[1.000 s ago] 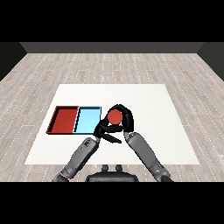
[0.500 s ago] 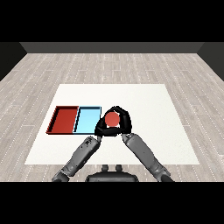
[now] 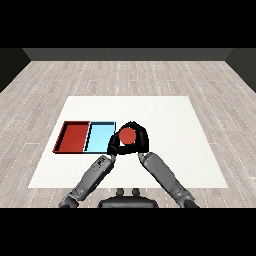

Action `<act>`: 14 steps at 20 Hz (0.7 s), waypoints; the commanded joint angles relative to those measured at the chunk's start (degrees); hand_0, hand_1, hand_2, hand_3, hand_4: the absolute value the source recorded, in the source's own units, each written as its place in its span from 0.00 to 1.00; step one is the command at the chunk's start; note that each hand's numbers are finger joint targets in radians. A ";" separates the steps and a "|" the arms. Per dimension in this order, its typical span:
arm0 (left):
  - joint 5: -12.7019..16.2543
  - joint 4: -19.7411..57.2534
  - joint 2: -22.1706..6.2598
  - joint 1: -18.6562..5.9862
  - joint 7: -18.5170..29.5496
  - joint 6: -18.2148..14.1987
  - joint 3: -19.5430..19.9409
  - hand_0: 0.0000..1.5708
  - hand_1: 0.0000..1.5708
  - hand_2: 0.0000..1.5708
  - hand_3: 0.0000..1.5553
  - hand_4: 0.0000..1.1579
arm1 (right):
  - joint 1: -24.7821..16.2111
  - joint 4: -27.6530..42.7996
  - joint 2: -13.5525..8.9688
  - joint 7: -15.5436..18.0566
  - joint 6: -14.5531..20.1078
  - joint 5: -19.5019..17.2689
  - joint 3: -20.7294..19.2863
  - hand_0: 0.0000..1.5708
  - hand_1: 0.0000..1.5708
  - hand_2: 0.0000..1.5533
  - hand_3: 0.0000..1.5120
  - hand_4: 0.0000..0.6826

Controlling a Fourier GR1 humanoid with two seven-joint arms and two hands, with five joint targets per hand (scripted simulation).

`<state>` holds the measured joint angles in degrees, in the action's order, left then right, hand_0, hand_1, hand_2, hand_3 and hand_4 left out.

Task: Pick the red can and put it in the red box

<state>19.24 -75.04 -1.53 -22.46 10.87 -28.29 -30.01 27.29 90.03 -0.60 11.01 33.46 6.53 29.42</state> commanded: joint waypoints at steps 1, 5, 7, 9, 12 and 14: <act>1.69 0.15 1.46 -0.86 2.36 -2.08 -3.59 1.00 1.00 1.00 0.96 0.97 | -2.68 1.28 0.57 0.60 -2.70 -1.06 -2.05 1.00 1.00 0.95 0.92 0.92; -3.07 -4.02 1.20 2.96 -0.13 -0.19 -1.12 1.00 1.00 1.00 0.96 0.98 | -4.24 2.08 0.35 -0.67 -3.44 -1.81 -2.02 1.00 1.00 0.94 0.92 0.93; 1.23 1.45 1.48 -0.51 3.96 -1.91 -2.01 1.00 1.00 1.00 0.96 0.98 | -1.60 0.10 0.60 1.59 -1.10 1.40 -0.21 0.98 0.98 0.93 0.91 0.79; -1.00 -0.98 1.48 -2.48 0.08 -2.21 -0.60 1.00 1.00 1.00 0.96 0.98 | -4.28 -2.20 0.42 -0.05 -3.63 -1.94 -0.35 0.70 0.70 0.66 0.49 0.00; -0.10 -0.42 1.47 -0.85 2.64 -2.06 -1.34 1.00 1.00 1.00 0.96 0.97 | -0.73 -0.42 -0.50 -7.64 -3.44 -6.12 0.28 0.00 0.00 0.00 0.00 0.00; -0.17 -0.49 1.48 -0.78 2.61 -2.00 -1.30 1.00 1.00 1.00 0.96 0.97 | -1.09 -0.10 0.37 -8.28 -4.48 -7.34 -0.48 0.00 0.00 0.00 0.00 0.00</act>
<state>19.09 -73.88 -1.10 -22.50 12.93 -30.68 -31.09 26.03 90.20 -0.77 5.88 30.20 1.75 28.90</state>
